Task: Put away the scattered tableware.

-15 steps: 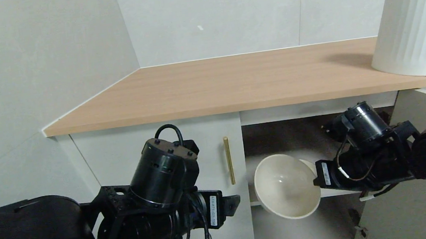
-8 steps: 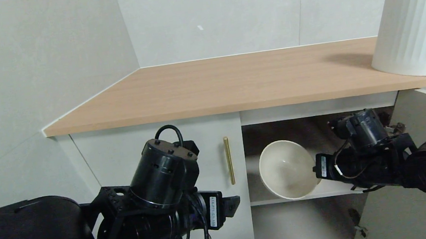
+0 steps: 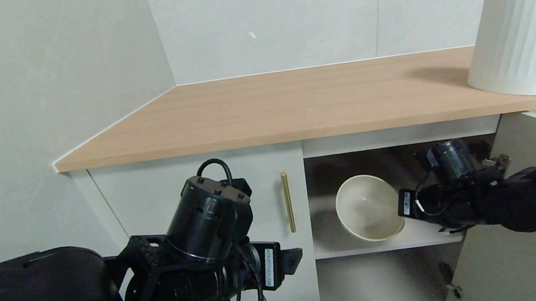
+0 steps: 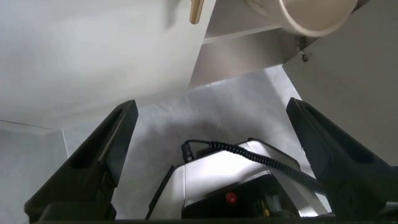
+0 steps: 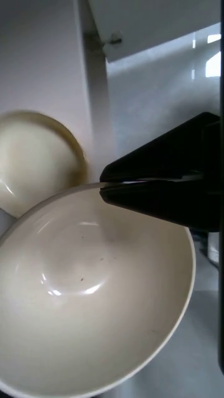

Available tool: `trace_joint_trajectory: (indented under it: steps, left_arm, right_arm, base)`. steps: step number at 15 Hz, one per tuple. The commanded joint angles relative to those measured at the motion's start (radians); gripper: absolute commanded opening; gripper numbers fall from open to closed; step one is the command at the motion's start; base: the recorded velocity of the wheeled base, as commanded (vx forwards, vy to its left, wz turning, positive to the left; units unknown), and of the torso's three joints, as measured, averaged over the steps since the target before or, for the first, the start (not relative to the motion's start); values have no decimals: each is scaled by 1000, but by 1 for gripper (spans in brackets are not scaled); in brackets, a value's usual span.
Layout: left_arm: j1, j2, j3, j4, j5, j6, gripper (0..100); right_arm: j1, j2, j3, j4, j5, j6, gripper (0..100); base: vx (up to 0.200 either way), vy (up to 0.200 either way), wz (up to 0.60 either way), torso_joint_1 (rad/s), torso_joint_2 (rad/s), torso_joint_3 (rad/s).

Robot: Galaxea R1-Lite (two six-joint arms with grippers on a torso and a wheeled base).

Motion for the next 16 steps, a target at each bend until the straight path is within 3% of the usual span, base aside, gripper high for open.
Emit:
trace_joint_trajectory:
  steps: [1, 4, 16]
  left_arm:
    - [0, 4, 0, 0, 0, 0, 100]
    - [0, 4, 0, 0, 0, 0, 100]
    - [0, 8, 0, 0, 0, 0, 100]
  right_arm:
    - [-17, 53, -15, -20, -11, 0, 0]
    - [-45, 128, -38, -85, -42, -3, 0]
    - [-95, 257, -124, -86, -71, 12, 0]
  base:
    - [0, 0, 0, 0, 0, 0]
    - [0, 0, 0, 0, 0, 0]
    - [0, 0, 0, 0, 0, 0]
